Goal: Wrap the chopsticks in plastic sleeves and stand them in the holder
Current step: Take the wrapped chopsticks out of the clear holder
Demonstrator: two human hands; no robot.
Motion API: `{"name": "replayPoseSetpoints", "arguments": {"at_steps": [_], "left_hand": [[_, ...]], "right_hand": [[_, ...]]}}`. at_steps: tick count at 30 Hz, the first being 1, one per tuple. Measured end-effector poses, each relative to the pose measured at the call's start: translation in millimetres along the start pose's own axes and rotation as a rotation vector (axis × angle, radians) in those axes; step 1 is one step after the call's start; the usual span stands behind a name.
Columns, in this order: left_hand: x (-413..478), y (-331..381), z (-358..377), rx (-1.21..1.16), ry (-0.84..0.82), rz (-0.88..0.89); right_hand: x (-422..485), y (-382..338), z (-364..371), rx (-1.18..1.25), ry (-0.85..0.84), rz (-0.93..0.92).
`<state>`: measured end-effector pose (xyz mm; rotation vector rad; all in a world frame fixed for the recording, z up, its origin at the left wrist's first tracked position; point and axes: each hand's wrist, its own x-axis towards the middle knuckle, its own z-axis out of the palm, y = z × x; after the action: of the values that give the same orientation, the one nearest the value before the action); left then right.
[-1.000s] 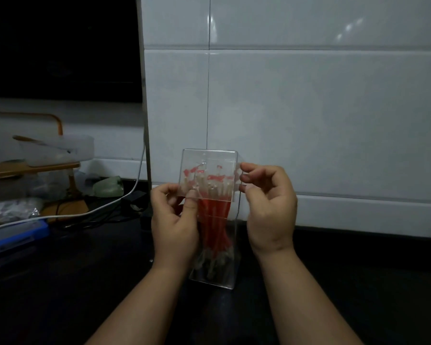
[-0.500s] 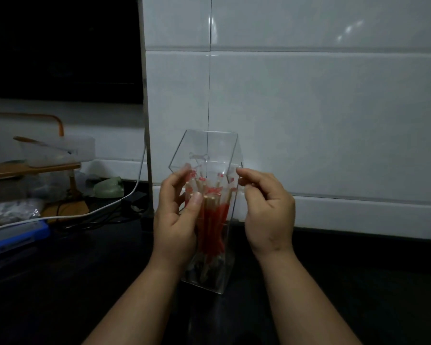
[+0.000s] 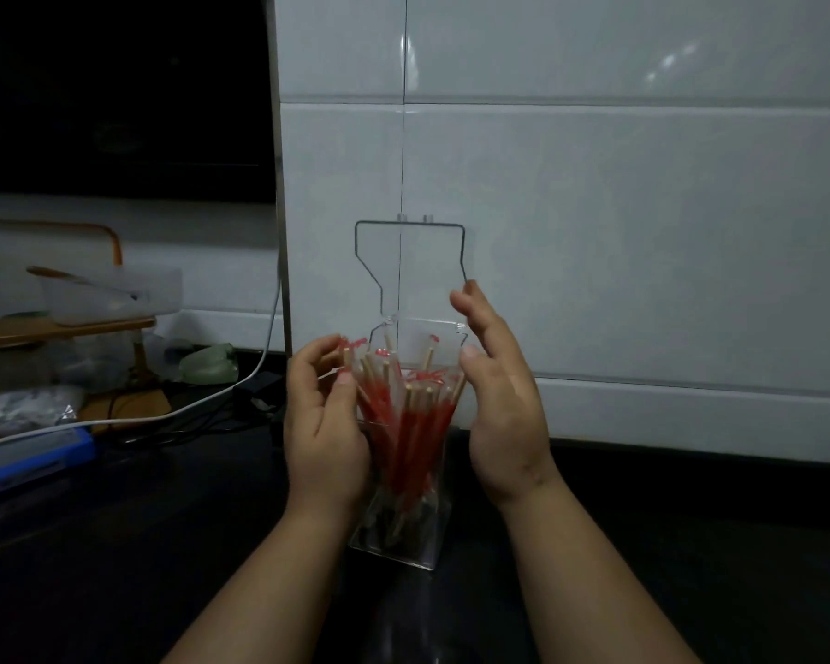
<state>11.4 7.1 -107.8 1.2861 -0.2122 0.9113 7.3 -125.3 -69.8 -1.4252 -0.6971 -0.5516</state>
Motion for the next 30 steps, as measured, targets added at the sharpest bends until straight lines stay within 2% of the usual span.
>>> {"name": "replayPoseSetpoints", "arguments": {"at_steps": [3, 11, 15, 24, 30], "left_hand": [[5, -2, -2, 0.012, 0.046, -0.041], [-3, 1, 6, -0.096, -0.128, -0.085], [-2, -5, 4, -0.122, -0.089, -0.13], [-3, -11, 4, -0.109, -0.136, -0.142], [-4, -6, 6, -0.052, -0.143, -0.087]], "right_hand": [[3, 0, -4, 0.005, -0.046, 0.047], [8, 10, -5, -0.102, -0.037, 0.168], [11, 8, -5, -0.151, -0.03, 0.144], [14, -7, -18, -0.107, 0.122, 0.15], [13, 8, -12, 0.03, 0.177, 0.194]]}}
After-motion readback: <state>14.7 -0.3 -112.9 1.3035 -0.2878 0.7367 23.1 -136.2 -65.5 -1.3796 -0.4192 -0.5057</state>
